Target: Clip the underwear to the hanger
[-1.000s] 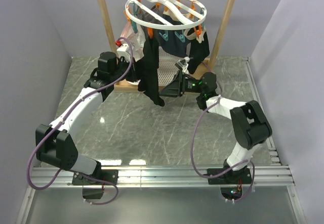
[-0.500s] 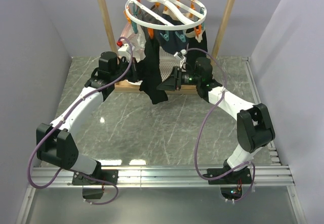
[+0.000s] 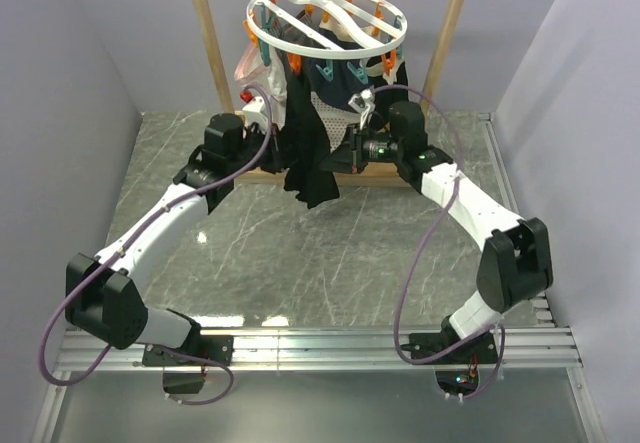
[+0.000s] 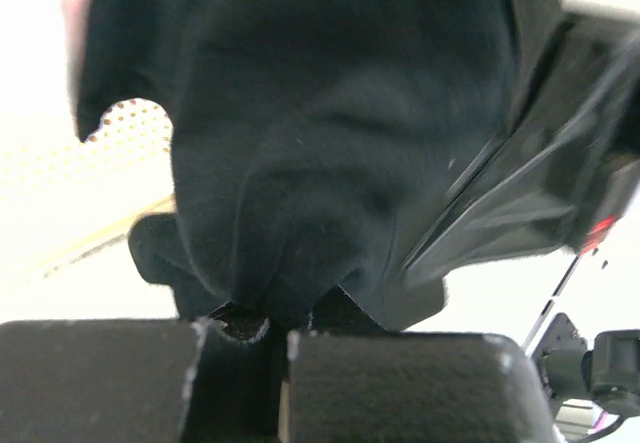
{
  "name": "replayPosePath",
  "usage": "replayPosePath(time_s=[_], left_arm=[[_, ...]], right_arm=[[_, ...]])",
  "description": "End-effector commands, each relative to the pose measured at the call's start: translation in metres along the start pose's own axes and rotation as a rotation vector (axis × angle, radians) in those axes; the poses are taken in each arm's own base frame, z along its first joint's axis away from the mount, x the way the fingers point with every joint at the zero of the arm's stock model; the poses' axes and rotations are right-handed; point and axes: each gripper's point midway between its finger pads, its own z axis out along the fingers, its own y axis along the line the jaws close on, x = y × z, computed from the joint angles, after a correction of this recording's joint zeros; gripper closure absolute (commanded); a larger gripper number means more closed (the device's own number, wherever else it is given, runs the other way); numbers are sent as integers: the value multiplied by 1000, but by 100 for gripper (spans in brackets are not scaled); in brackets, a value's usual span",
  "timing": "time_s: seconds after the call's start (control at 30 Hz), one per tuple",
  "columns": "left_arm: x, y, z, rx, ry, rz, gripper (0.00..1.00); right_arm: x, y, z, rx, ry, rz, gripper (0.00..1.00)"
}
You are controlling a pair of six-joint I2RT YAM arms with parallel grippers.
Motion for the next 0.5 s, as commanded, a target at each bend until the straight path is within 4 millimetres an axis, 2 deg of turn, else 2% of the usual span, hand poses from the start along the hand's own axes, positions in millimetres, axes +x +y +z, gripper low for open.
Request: replayPosePath(time_s=[0.0, 0.07, 0.1, 0.17, 0.2, 0.27, 0.33, 0.4, 0.43, 0.47], left_arm=[[3, -10, -6, 4, -43, 61, 99], [12, -13, -1, 11, -36, 57, 98], [8, -20, 5, 31, -64, 60, 96], [8, -19, 17, 18, -76, 47, 94], [7, -23, 23, 26, -87, 44, 91], [5, -26, 39, 31, -105, 23, 84], [1, -33, 50, 52, -133, 9, 74], [5, -30, 55, 45, -134, 13, 62], [5, -28, 53, 39, -138, 31, 46], [4, -27, 45, 34, -147, 49, 40]], right_arm=[[-42, 31, -26, 63, -98, -137, 100], [-42, 28, -30, 106, -93, -134, 100], [-47, 21, -32, 162, -113, -135, 100], [-49, 17, -36, 212, -123, -137, 100], [-51, 10, -38, 261, -140, -135, 100], [-53, 10, -41, 297, -157, -116, 100], [-55, 5, -45, 345, -189, -83, 100], [-52, 2, -46, 377, -207, -38, 100], [-54, -3, -50, 419, -228, -28, 100], [-55, -3, -51, 436, -240, -10, 100]])
